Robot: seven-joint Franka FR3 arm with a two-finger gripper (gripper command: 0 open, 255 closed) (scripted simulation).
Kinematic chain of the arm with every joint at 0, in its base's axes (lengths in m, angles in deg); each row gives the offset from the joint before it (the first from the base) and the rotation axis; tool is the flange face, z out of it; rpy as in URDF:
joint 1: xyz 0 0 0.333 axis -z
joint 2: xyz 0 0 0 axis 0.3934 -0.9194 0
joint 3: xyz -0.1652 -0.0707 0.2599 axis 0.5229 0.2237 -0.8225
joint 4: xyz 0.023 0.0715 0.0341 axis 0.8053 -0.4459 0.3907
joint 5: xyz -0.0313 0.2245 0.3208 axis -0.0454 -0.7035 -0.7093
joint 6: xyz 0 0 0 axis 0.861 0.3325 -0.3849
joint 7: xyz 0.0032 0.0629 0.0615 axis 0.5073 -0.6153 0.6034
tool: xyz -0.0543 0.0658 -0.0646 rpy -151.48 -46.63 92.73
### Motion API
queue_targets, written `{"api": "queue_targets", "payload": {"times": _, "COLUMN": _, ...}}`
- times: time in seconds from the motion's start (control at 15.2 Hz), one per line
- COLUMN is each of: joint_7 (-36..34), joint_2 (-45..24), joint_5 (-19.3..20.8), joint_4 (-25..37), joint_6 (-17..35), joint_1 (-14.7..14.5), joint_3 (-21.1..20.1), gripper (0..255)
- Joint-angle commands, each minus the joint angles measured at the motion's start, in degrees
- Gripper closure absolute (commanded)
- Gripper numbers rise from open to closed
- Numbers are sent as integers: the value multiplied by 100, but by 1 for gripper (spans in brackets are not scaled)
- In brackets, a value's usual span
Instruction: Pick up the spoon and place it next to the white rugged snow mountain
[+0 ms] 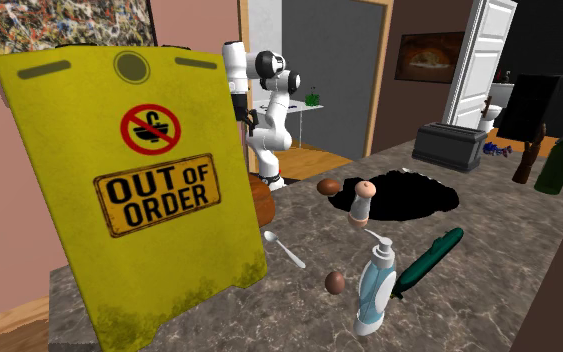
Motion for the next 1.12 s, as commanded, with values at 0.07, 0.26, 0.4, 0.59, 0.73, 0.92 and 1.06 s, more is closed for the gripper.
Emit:
{"api": "queue_targets", "payload": {"times": 0.07, "joint_7": 73, "joint_2": -152, "joint_5": -32, "joint_4": -23, "joint_6": 180, "joint_1": -53, "joint_3": -14, "gripper": 0}}
{"api": "queue_targets", "payload": {"times": 0.26, "joint_7": 295, "joint_2": -638, "joint_5": -129, "joint_4": -45, "joint_6": 703, "joint_1": -215, "joint_3": -58, "gripper": 0}}
{"api": "queue_targets", "payload": {"times": 0.4, "joint_7": 446, "joint_2": -982, "joint_5": -196, "joint_4": -24, "joint_6": 1035, "joint_1": -321, "joint_3": -92, "gripper": 0}}
{"api": "queue_targets", "payload": {"times": 0.59, "joint_7": 676, "joint_2": -1523, "joint_5": -297, "joint_4": 63, "joint_6": 1502, "joint_1": -480, "joint_3": -146, "gripper": 0}}
{"api": "queue_targets", "payload": {"times": 0.73, "joint_7": 831, "joint_2": -1895, "joint_5": -363, "joint_4": 154, "joint_6": 1791, "joint_1": -583, "joint_3": -185, "gripper": 0}}
{"api": "queue_targets", "payload": {"times": 0.92, "joint_7": 1065, "joint_2": -2465, "joint_5": -461, "joint_4": 341, "joint_6": 2185, "joint_1": -730, "joint_3": -254, "gripper": 0}}
{"api": "queue_targets", "payload": {"times": 1.06, "joint_7": 1220, "joint_2": -2849, "joint_5": -522, "joint_4": 497, "joint_6": 2421, "joint_1": -822, "joint_3": -305, "gripper": 0}}
